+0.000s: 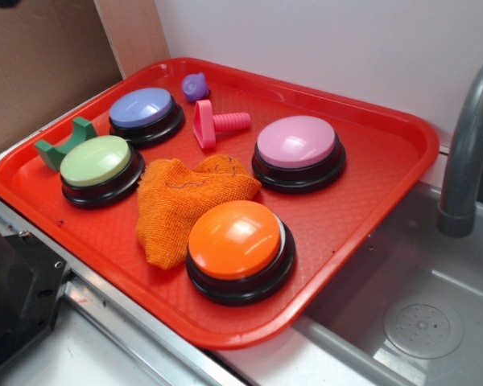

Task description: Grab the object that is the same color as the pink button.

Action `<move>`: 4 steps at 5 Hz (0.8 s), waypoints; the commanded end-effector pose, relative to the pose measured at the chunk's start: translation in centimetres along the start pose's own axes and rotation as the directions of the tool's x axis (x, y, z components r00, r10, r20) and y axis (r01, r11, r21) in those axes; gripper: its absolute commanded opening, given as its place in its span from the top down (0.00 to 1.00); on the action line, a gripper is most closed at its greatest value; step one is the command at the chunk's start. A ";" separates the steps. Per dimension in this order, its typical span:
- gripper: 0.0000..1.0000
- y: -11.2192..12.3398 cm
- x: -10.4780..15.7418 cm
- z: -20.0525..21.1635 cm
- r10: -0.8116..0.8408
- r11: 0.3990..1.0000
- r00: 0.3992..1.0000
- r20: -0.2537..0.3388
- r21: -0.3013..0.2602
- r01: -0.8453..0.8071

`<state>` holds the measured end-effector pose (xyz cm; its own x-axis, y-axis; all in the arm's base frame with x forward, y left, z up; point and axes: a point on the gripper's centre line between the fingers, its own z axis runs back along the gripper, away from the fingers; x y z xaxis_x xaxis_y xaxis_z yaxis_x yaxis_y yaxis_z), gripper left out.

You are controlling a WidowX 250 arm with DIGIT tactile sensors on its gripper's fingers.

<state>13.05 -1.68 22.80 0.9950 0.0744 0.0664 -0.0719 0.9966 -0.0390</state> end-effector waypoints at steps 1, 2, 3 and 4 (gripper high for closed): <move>0.00 1.3 4.8 -2.8 0.248 0.969 0.968 -0.026 0.008 -0.248; 0.00 2.1 8.6 -6.7 0.436 0.900 0.900 0.020 -0.039 -0.435; 0.00 3.5 11.0 -9.7 0.645 0.764 0.762 0.060 -0.096 -0.638; 0.00 4.4 13.0 -12.2 0.729 0.685 0.678 0.094 -0.108 -0.721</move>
<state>26.39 2.10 10.20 0.6227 0.7787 0.0770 -0.7650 0.6265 -0.1491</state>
